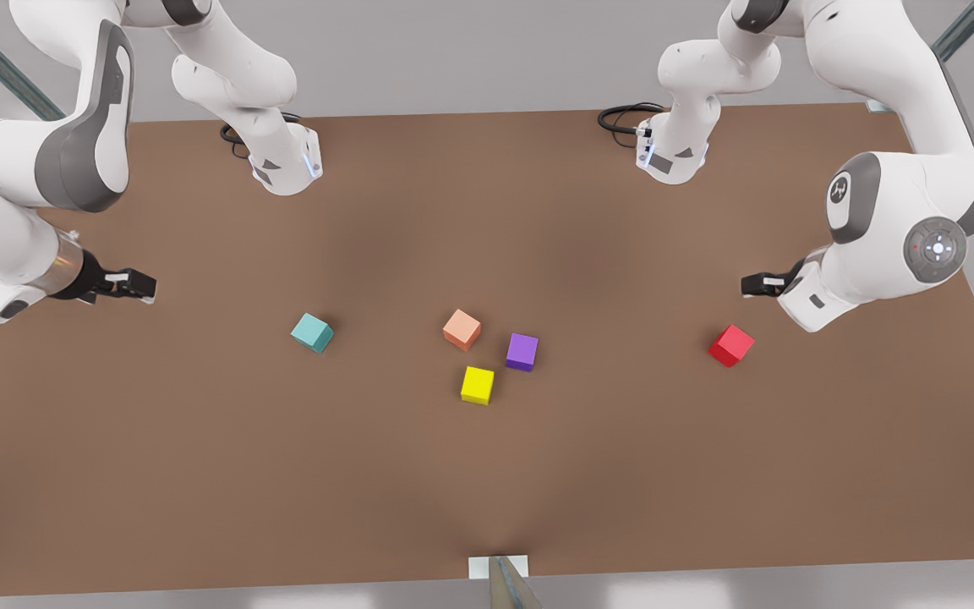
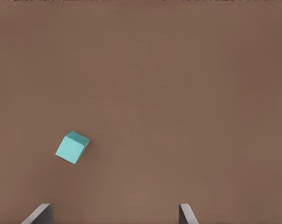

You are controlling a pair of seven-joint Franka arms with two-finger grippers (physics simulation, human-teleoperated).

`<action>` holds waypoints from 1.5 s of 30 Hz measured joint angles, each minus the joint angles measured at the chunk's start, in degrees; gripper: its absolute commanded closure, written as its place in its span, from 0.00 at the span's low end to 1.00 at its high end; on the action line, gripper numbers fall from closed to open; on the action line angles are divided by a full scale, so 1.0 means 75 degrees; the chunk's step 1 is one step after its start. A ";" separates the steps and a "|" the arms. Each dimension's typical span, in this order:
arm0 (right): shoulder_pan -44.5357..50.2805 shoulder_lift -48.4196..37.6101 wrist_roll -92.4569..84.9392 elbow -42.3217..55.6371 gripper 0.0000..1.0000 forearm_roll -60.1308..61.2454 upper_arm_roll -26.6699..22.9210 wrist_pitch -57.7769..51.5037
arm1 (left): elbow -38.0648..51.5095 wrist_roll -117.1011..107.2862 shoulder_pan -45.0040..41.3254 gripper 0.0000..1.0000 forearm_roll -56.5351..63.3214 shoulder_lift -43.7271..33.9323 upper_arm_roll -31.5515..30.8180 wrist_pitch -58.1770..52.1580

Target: Pick up red wooden cube and pass to hand red wooden cube and place in blue wooden cube

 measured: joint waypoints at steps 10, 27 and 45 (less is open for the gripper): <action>-0.0004 0.0011 -0.0048 -0.0031 0.00 0.0060 -0.0002 0.0114 | -0.1605 -0.0596 0.0165 0.00 -0.0264 0.1467 0.1179 0.2119; 0.0028 0.0012 -0.0101 -0.0092 0.00 0.0054 0.0011 0.0111 | -0.4025 -0.3943 0.0353 0.00 -0.1100 0.1560 0.1339 0.5993; 0.0019 0.0023 -0.0133 -0.0139 0.00 0.0047 0.0012 0.0072 | -0.4213 -0.5276 0.0161 0.00 -0.1174 0.1997 0.1334 0.6334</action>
